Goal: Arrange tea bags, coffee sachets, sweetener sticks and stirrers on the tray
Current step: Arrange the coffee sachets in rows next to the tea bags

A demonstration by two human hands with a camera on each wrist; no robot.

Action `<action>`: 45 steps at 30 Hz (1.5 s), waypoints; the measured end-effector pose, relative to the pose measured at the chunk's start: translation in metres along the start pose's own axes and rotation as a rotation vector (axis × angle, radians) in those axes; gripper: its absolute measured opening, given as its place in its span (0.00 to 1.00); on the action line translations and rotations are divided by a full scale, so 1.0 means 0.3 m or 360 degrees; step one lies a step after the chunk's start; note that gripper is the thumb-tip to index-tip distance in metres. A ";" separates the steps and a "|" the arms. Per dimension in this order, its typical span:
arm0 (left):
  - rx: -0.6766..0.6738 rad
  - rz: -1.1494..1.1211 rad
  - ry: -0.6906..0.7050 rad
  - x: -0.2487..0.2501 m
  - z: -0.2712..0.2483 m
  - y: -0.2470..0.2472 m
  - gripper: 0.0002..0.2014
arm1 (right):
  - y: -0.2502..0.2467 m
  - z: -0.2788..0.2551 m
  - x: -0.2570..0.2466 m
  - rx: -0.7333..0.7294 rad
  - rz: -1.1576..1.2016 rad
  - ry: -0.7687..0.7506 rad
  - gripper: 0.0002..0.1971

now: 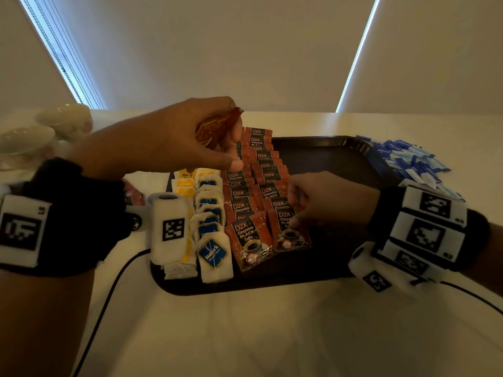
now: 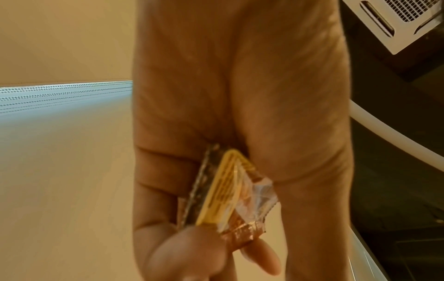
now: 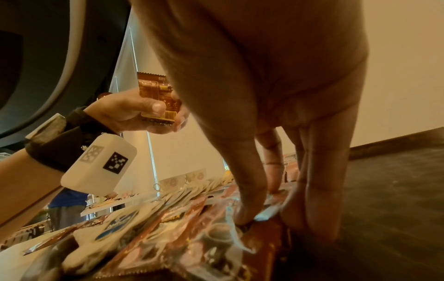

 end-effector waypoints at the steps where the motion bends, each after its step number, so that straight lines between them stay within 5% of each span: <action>1: -0.0005 0.0000 0.0006 -0.001 0.000 -0.001 0.13 | -0.004 -0.004 0.002 0.0003 0.0004 -0.0007 0.16; 7: -0.0111 -0.0089 -0.0013 -0.019 0.010 0.006 0.10 | -0.052 -0.070 -0.034 0.0196 -0.0050 -0.0186 0.13; 11: -0.0211 0.0010 -0.0030 -0.001 0.007 0.029 0.08 | -0.106 -0.138 -0.121 0.0480 0.0475 -0.0563 0.15; 15: -0.0258 0.0559 -0.0203 -0.020 0.020 0.053 0.21 | -0.085 -0.156 -0.172 0.0042 0.1199 -0.0676 0.30; 19: -0.0344 0.0715 0.0014 -0.006 0.030 0.100 0.28 | -0.044 -0.137 -0.179 -0.0118 0.1312 -0.0763 0.21; 21: -0.0386 0.0672 -0.0100 -0.001 0.025 0.093 0.32 | -0.044 -0.133 -0.159 -0.0084 0.1374 -0.0714 0.19; 25: -0.0302 0.0283 0.0054 0.011 0.019 0.054 0.16 | -0.051 -0.135 -0.105 -0.0016 0.1146 -0.0608 0.12; 28: -0.0184 0.0369 0.0091 0.007 0.025 0.038 0.08 | -0.064 -0.138 -0.068 0.0064 0.0913 -0.0528 0.08; 31: -0.0254 0.0420 0.0023 0.004 0.026 0.045 0.06 | -0.071 -0.140 -0.034 -0.0023 0.0510 -0.0398 0.13; 35: -0.0282 0.0514 -0.0082 0.013 0.016 0.053 0.08 | -0.029 -0.124 0.003 -0.0358 -0.0067 -0.0169 0.10; 40: -0.0261 0.0597 -0.0094 0.052 -0.010 0.076 0.10 | -0.016 -0.076 -0.003 -0.0146 -0.0322 -0.0137 0.04; 45: -0.0257 0.0808 -0.0134 0.048 -0.053 0.120 0.14 | -0.001 -0.055 -0.005 0.0020 -0.0268 -0.0185 0.11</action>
Point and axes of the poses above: each hand's wrist, its own z-axis towards the middle knuckle, its own y-axis out of the palm, x = y × z, the point moved 3 cm from there along z, towards the middle knuckle, and after that the axes turned 13 degrees about -x, right-handed, at the moved point
